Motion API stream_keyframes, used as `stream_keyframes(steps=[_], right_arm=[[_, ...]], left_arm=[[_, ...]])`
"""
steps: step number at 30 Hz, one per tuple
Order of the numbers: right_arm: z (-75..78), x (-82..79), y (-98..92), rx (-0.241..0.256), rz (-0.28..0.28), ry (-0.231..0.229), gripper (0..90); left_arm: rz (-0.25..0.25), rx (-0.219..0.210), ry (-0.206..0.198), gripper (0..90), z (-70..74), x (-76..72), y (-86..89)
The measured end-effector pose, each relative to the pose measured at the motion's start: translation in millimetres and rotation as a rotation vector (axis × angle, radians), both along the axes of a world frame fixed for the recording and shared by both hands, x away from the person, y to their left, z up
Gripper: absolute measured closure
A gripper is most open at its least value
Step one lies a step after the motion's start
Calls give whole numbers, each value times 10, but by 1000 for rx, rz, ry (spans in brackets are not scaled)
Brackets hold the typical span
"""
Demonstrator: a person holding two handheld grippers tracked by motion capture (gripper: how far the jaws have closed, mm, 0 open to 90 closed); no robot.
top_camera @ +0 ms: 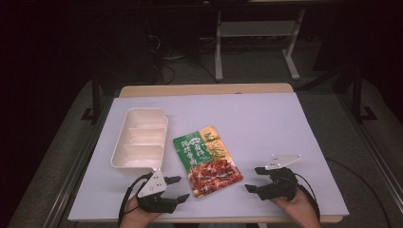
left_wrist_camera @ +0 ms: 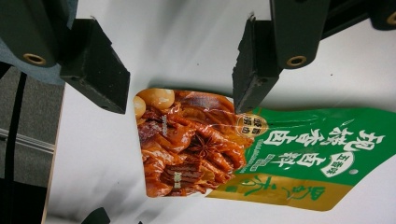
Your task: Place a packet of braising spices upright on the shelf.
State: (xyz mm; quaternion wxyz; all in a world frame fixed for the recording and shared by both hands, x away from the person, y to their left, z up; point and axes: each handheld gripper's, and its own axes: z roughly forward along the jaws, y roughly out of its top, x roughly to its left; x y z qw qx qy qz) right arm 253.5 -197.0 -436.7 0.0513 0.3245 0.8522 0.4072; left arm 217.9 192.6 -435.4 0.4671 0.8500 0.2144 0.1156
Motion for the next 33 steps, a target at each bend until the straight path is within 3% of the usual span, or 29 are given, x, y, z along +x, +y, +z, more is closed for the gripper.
stream_keyframes(steps=[6,17,33], right_arm=[[-24,-5,28,-24,9,0,245],[-18,3,54,-21,11,5,233],[-21,17,130,-35,20,-3,255]], left_arm=[[-2,-2,5,375,-4,3,-5],[-4,0,9,433,4,28,-68],[21,7,32,427,-27,85,-103]])
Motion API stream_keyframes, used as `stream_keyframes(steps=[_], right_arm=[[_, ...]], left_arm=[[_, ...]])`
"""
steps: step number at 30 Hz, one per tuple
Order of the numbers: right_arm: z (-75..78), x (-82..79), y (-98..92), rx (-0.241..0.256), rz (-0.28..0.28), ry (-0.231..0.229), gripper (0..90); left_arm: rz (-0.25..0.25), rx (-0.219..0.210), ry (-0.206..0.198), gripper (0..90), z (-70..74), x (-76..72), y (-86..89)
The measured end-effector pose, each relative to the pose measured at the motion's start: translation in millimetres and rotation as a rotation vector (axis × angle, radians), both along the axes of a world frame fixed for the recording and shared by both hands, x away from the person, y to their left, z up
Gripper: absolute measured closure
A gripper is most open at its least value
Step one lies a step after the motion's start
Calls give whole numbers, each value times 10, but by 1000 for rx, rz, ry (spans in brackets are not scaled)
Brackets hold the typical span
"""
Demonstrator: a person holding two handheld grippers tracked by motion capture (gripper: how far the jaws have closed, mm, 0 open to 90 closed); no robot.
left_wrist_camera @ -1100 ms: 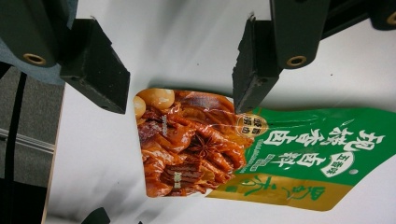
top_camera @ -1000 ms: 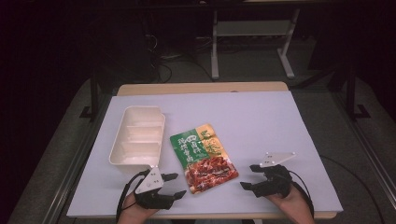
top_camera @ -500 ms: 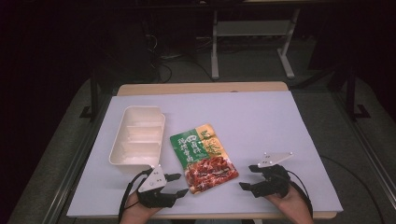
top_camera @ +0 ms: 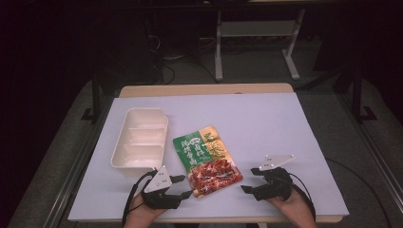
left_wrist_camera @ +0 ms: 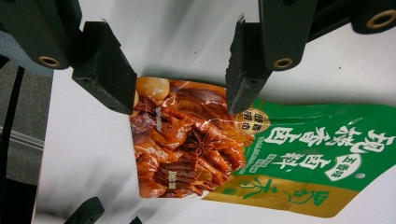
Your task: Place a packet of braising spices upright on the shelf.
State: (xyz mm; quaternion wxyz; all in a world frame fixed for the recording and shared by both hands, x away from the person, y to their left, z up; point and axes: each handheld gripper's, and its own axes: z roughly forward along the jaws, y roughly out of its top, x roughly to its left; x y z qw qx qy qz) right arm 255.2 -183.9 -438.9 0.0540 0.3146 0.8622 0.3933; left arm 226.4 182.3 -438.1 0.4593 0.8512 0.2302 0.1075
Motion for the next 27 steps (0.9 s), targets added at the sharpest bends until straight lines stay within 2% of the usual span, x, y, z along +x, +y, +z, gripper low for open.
stream_keyframes(steps=[12,18,27], right_arm=[[45,14,118,1,21,-16,346],[54,44,267,-27,54,-35,479],[89,108,448,-46,80,-28,634]], left_arm=[[14,0,9,425,-14,25,4],[19,-2,8,418,-4,35,19],[30,-10,13,416,54,59,29]])
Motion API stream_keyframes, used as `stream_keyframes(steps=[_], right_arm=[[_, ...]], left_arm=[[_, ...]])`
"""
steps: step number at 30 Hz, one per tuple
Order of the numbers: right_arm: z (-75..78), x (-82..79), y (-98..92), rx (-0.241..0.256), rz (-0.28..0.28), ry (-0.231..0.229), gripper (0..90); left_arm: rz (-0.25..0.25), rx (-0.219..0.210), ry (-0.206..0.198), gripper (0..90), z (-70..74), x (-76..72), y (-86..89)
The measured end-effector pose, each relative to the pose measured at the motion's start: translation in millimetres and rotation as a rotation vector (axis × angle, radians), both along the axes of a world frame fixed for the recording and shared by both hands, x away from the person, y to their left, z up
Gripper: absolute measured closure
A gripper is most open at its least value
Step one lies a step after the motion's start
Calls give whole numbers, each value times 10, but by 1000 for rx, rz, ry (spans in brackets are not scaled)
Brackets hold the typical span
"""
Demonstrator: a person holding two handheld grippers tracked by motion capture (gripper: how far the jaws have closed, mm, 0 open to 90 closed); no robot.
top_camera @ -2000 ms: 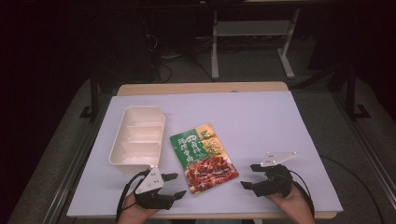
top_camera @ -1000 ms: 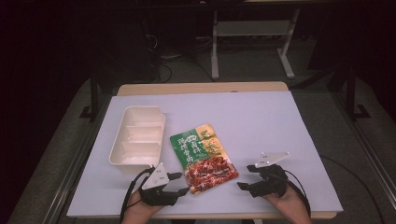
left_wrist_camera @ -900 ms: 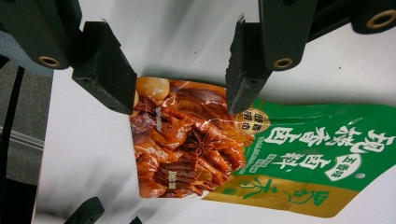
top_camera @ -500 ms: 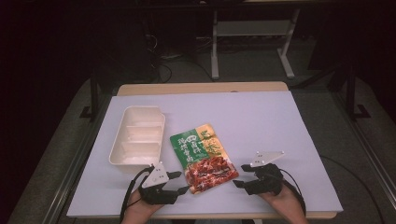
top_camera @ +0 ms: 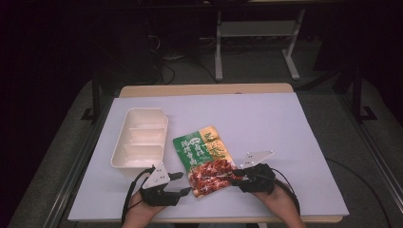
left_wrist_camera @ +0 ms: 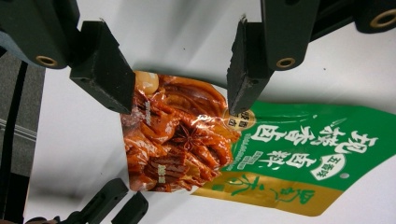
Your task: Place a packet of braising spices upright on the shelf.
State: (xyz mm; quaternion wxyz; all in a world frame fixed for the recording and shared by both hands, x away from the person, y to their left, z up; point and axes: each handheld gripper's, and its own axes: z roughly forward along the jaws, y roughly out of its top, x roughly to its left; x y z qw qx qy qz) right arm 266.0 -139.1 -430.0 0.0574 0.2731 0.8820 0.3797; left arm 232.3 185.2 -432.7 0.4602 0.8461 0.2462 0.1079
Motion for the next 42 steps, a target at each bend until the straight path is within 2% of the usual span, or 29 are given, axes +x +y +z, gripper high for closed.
stream_keyframes(steps=[9,12,18,22,25,28,29,32,38,40,42], right_arm=[[-17,54,135,-18,23,4,745],[-30,64,158,-21,21,13,780],[-33,58,162,-26,20,9,784],[-17,69,130,-15,12,-2,786],[8,143,107,-15,2,1,780],[34,220,103,0,-5,6,763],[70,313,114,-1,-11,0,746],[126,412,140,-1,-22,0,715],[204,567,190,-15,-40,1,643],[249,700,229,-18,-45,14,590],[266,743,244,-20,-46,18,576]], left_arm=[[15,-4,21,416,23,85,7],[17,-31,24,414,58,124,2],[25,-45,46,413,58,163,-26],[12,-29,48,417,17,154,-93],[-6,-22,54,467,-9,147,-156],[-27,0,58,585,-24,151,-189],[-43,12,64,630,-52,156,-240],[-59,20,72,710,-81,179,-299],[-73,61,88,821,-133,217,-393],[-81,84,86,855,-157,230,-430],[-82,98,98,882,-169,230,-442]])
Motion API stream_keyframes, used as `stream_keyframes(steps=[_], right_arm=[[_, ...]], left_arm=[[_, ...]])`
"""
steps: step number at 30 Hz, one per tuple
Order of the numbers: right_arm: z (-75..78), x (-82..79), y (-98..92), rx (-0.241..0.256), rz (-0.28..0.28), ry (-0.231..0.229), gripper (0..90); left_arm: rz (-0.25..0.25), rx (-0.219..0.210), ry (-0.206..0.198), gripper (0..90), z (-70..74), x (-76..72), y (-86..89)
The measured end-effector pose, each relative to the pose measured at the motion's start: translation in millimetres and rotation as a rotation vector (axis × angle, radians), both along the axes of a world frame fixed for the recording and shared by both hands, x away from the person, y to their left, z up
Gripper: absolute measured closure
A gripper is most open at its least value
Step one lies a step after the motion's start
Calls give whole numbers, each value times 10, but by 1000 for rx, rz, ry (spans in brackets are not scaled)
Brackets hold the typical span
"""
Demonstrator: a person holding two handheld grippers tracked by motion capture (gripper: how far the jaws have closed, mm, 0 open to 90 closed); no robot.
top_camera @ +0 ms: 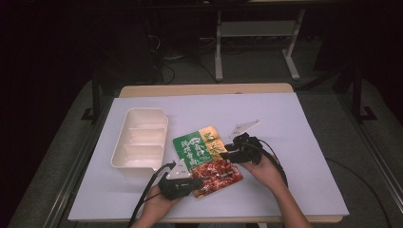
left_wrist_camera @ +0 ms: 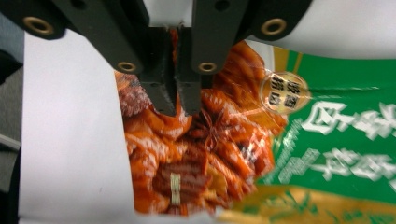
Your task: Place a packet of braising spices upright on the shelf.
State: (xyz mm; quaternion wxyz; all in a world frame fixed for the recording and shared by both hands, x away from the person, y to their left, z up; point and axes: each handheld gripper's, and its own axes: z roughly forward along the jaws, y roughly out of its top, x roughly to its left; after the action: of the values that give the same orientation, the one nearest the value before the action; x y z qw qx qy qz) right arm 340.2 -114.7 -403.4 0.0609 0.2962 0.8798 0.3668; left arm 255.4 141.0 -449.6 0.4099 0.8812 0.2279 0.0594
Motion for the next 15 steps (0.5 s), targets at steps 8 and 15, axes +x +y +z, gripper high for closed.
stream_keyframes(steps=[8,15], right_arm=[[30,439,165,-17,-19,77,428],[-25,744,282,-23,-45,118,352]], left_arm=[[-8,36,27,900,-5,12,-18],[-8,37,16,900,-6,-3,-25]])
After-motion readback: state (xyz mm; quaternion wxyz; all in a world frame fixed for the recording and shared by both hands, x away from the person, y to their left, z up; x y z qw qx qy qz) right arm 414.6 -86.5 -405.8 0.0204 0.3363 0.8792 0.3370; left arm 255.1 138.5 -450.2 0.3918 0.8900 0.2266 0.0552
